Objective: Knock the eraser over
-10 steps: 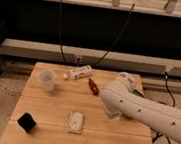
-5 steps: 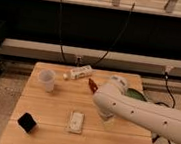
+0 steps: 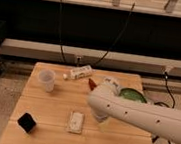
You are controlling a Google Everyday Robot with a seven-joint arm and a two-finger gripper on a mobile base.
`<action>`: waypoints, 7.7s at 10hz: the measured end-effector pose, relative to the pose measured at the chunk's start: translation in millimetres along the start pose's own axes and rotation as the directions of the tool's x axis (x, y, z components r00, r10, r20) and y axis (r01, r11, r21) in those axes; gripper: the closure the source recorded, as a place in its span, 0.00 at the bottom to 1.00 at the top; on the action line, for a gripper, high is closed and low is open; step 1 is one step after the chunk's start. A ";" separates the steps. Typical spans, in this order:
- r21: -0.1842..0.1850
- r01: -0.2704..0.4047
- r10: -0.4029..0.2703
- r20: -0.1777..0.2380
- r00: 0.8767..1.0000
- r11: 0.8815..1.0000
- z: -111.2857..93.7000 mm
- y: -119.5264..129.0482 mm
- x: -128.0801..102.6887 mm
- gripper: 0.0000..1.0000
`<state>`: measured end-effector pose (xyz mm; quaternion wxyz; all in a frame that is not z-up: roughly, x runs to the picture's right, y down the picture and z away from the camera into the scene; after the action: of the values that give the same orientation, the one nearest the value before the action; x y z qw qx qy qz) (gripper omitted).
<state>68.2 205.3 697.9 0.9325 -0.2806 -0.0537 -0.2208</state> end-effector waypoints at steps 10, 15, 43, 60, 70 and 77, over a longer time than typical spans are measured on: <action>0.001 0.132 -0.132 0.037 0.991 0.991 17.8 -17.9 -56.6 0.27; 0.009 0.213 -0.213 0.050 0.976 0.977 25.1 -34.7 -89.6 0.79; 0.089 0.512 -0.516 0.038 0.855 0.854 35.6 -107.9 -236.4 0.98; 0.112 0.582 -0.588 0.030 0.808 0.805 44.7 -132.1 -268.0 0.98; 0.122 0.616 -0.623 0.023 0.782 0.778 51.2 -146.9 -284.8 0.98; 0.128 0.629 -0.636 0.022 0.771 0.767 56.7 -158.9 -294.6 0.98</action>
<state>-264.9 230.4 758.8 0.8159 -0.1998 -0.1870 -0.5094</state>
